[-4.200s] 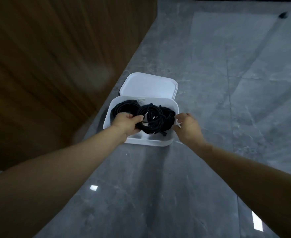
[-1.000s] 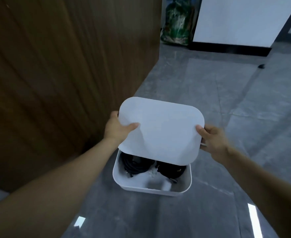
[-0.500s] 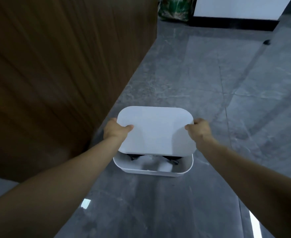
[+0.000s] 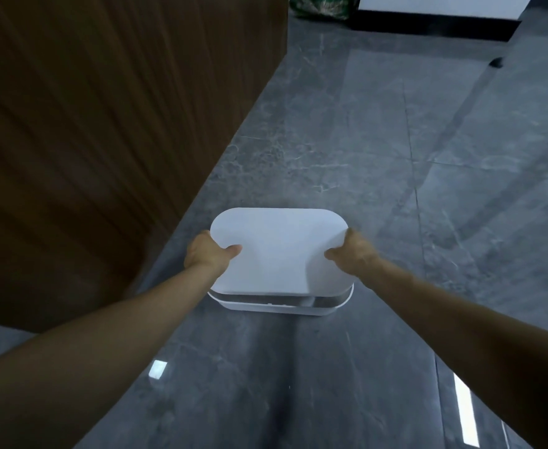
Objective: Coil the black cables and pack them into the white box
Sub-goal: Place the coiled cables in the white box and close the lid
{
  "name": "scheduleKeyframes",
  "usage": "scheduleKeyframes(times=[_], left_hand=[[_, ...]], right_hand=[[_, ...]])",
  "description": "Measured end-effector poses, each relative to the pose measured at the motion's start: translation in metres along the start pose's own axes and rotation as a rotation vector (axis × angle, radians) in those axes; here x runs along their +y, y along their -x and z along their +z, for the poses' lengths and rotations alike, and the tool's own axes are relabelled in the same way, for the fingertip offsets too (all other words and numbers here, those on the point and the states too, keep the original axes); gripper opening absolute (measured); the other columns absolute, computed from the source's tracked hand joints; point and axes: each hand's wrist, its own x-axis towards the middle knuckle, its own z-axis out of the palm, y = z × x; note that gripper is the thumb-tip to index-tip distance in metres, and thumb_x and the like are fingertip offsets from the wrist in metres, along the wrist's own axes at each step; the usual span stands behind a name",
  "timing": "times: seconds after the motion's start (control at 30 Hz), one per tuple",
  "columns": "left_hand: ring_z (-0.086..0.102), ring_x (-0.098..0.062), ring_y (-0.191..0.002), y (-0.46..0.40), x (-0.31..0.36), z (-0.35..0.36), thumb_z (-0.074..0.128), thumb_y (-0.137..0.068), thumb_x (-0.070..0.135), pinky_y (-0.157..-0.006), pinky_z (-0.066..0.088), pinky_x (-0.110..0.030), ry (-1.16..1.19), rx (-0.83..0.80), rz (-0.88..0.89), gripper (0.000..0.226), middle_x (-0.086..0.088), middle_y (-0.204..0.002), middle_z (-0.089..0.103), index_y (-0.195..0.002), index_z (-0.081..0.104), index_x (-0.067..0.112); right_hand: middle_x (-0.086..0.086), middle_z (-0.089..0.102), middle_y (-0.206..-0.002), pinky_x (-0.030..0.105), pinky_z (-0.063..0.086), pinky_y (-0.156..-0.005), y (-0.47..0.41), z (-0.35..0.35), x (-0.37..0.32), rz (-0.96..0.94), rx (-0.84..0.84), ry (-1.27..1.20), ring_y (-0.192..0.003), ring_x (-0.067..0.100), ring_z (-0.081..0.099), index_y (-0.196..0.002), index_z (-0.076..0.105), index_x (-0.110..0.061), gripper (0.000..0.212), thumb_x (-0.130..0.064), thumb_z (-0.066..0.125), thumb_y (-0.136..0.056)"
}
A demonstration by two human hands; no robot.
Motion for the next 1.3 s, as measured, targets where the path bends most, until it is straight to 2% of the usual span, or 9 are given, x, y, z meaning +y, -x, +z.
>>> scheduleKeyframes(times=[0.27,0.43,0.53,0.63,0.73,0.83,1.0,1.17,1.3], left_hand=[[0.058,-0.034,-0.109,0.007,-0.01,0.002,0.072,-0.081,0.033,-0.081,0.046,-0.035,-0.005,-0.04,0.033,0.048,-0.014,-0.122,0.062,-0.119,0.058,0.005],[0.057,-0.035,-0.112,0.009,-0.014,0.006,0.071,-0.082,0.035,-0.086,0.047,-0.038,-0.059,-0.038,0.029,0.053,-0.015,-0.125,0.06,-0.123,0.056,0.005],[0.051,-0.035,-0.12,0.01,-0.011,0.005,0.068,-0.084,0.037,-0.091,0.045,-0.039,-0.177,-0.032,0.058,0.06,-0.017,-0.134,0.051,-0.13,0.049,0.004],[0.027,-0.03,-0.139,0.024,-0.003,0.008,0.065,-0.085,0.042,-0.11,0.029,-0.04,-0.404,-0.015,0.339,0.082,-0.012,-0.155,0.02,-0.148,0.022,0.013],[0.01,-0.023,-0.146,0.042,0.003,0.02,0.059,-0.086,0.049,-0.117,0.009,-0.038,-0.525,-0.158,0.651,0.083,-0.001,-0.16,0.007,-0.151,0.014,0.023],[0.005,-0.022,-0.147,0.047,0.003,0.028,0.056,-0.086,0.053,-0.119,0.012,-0.042,-0.542,-0.264,0.613,0.083,0.001,-0.16,0.003,-0.151,0.012,0.026],[0.003,-0.022,-0.147,0.045,0.003,0.027,0.057,-0.083,0.058,-0.118,0.015,-0.043,-0.601,-0.285,0.619,0.088,0.002,-0.16,0.001,-0.151,0.011,0.028],[0.002,-0.023,-0.147,0.044,0.008,0.026,0.061,-0.077,0.062,-0.118,0.017,-0.045,-0.657,-0.323,0.607,0.096,0.001,-0.161,0.0,-0.151,0.01,0.027],[-0.002,-0.024,-0.147,0.045,0.009,0.026,0.063,-0.076,0.061,-0.118,0.014,-0.047,-0.696,-0.352,0.611,0.101,-0.001,-0.16,-0.003,-0.152,0.007,0.026]], right_hand=[[0.016,0.049,-0.132,0.028,0.039,-0.078,0.016,0.0,0.013,-0.024,-0.029,0.117,-0.116,0.031,0.05,-0.133,0.041,-0.002,0.05,-0.015,0.058,-0.088],[0.016,0.049,-0.131,0.028,0.041,-0.081,0.018,-0.004,0.014,-0.05,-0.067,0.183,-0.117,0.031,0.05,-0.132,0.041,-0.001,0.051,-0.016,0.06,-0.088],[0.017,0.041,-0.14,0.029,0.04,-0.09,0.017,-0.005,0.014,-0.09,-0.099,0.27,-0.123,0.03,0.046,-0.138,0.034,0.0,0.066,-0.023,0.066,-0.085],[0.015,0.01,-0.155,0.035,0.027,-0.111,0.019,-0.009,0.016,-0.219,-0.135,0.401,-0.14,0.031,0.022,-0.147,0.009,-0.001,0.095,-0.033,0.07,-0.082],[0.009,-0.008,-0.158,0.04,0.012,-0.118,0.028,-0.011,0.018,-0.439,-0.188,0.628,-0.145,0.029,-0.004,-0.15,0.002,-0.012,0.104,-0.042,0.071,-0.078],[0.009,-0.01,-0.158,0.043,0.011,-0.118,0.03,-0.009,0.022,-0.461,-0.258,0.694,-0.145,0.029,-0.007,-0.15,0.005,-0.015,0.105,-0.048,0.071,-0.075],[0.011,-0.006,-0.158,0.039,0.014,-0.117,0.029,-0.015,0.023,-0.508,-0.273,0.767,-0.146,0.028,0.001,-0.15,0.009,-0.016,0.103,-0.05,0.07,-0.075],[0.014,0.016,-0.152,0.036,0.027,-0.111,0.025,-0.016,0.017,-0.51,-0.283,0.815,-0.14,0.031,0.023,-0.145,0.023,-0.009,0.098,-0.049,0.074,-0.072],[0.018,-0.004,-0.157,0.04,0.02,-0.115,0.028,-0.012,0.02,-0.493,-0.302,0.843,-0.145,0.033,0.004,-0.149,0.008,-0.008,0.101,-0.044,0.069,-0.078]])
